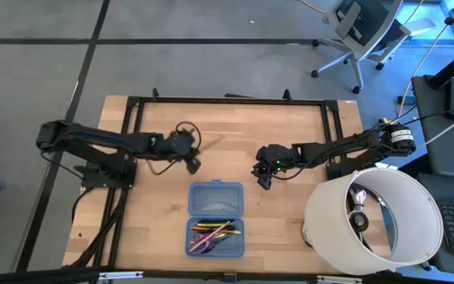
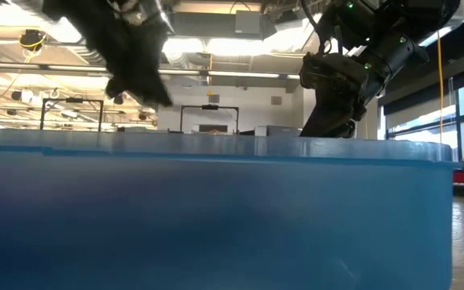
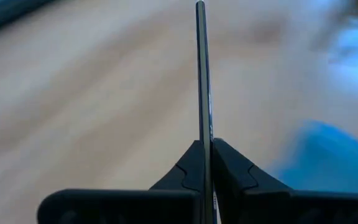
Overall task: Pick & place school supplies into a supply box
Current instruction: Put the black pencil into the blue supply box
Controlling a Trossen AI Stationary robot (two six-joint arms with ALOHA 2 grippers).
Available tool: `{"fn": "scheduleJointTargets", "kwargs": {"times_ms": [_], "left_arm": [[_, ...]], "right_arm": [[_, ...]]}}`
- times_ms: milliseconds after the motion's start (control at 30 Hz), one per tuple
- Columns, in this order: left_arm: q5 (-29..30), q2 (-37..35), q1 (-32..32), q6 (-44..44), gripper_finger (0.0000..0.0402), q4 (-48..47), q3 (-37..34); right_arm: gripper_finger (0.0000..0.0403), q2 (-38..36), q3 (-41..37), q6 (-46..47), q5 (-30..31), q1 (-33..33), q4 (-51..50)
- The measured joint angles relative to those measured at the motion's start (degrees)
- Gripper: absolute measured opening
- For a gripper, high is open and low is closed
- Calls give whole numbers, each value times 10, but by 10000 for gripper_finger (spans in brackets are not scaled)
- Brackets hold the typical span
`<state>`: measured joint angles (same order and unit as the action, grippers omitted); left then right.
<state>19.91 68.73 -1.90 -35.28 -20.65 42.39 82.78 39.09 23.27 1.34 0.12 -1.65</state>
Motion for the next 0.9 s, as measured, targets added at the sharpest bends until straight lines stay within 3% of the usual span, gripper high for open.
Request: {"fn": "scheduleJointTargets", "kwargs": {"times_ms": [133, 300, 533, 900], "left_arm": [[-110, -32, 52, 13, 6, 63, 1], [-139, -35, 138, -52, 5, 69, 2], [-110, -5, 268, -138, 4, 94, 3], [-20, 153, 417, -180, 4, 286, 3]], "right_arm": [[126, 0, 0, -8, 0, 0, 0], [126, 0, 0, -12, 0, 0, -1], [126, 0, 0, -10, 3, 0, -2], [126, 0, 0, 81, 27, 0, 2]]}}
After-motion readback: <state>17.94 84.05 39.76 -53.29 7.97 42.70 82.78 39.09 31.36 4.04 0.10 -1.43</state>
